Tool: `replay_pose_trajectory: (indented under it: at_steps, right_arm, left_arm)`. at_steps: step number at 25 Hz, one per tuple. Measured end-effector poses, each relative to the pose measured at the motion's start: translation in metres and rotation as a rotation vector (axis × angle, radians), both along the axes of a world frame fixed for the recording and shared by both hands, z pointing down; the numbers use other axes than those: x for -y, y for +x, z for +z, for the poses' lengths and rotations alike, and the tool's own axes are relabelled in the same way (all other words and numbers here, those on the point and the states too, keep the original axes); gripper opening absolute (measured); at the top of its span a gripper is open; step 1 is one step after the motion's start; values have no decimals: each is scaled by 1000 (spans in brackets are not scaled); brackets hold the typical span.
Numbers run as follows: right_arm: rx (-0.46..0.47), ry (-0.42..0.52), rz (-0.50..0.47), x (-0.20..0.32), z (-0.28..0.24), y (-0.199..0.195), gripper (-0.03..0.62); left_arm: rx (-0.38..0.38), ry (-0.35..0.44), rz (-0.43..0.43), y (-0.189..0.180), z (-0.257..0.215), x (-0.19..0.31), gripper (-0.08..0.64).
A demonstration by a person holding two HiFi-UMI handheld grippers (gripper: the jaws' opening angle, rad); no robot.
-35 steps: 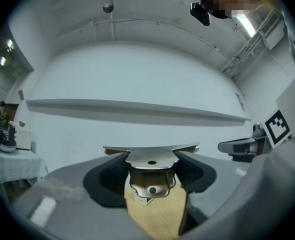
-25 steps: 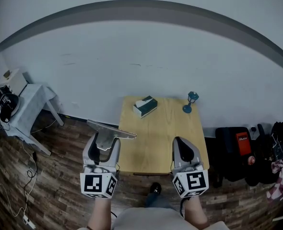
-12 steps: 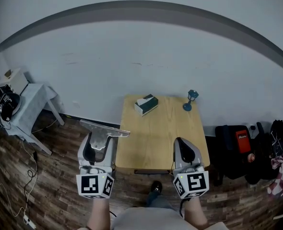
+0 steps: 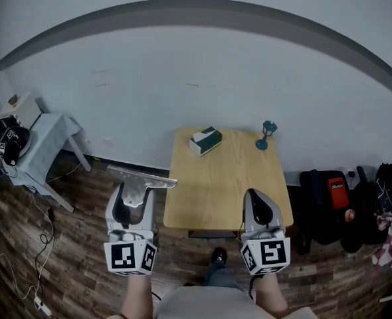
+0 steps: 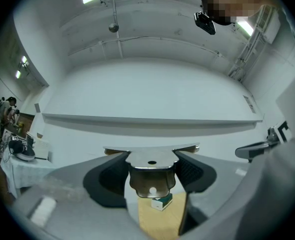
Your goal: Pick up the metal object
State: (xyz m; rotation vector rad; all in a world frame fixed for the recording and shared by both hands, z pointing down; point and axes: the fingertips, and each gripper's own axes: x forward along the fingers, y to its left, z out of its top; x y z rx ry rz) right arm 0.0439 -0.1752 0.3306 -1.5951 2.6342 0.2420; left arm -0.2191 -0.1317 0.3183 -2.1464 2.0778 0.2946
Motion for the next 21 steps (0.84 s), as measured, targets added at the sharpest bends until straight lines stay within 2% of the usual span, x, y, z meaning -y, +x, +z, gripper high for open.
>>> replay_pose_trajectory:
  at_steps: [21]
  right_arm:
    - [-1,-9,0,-14,3,-14,2]
  left_arm:
    - [-18,-4,2,-11,5,-14,299]
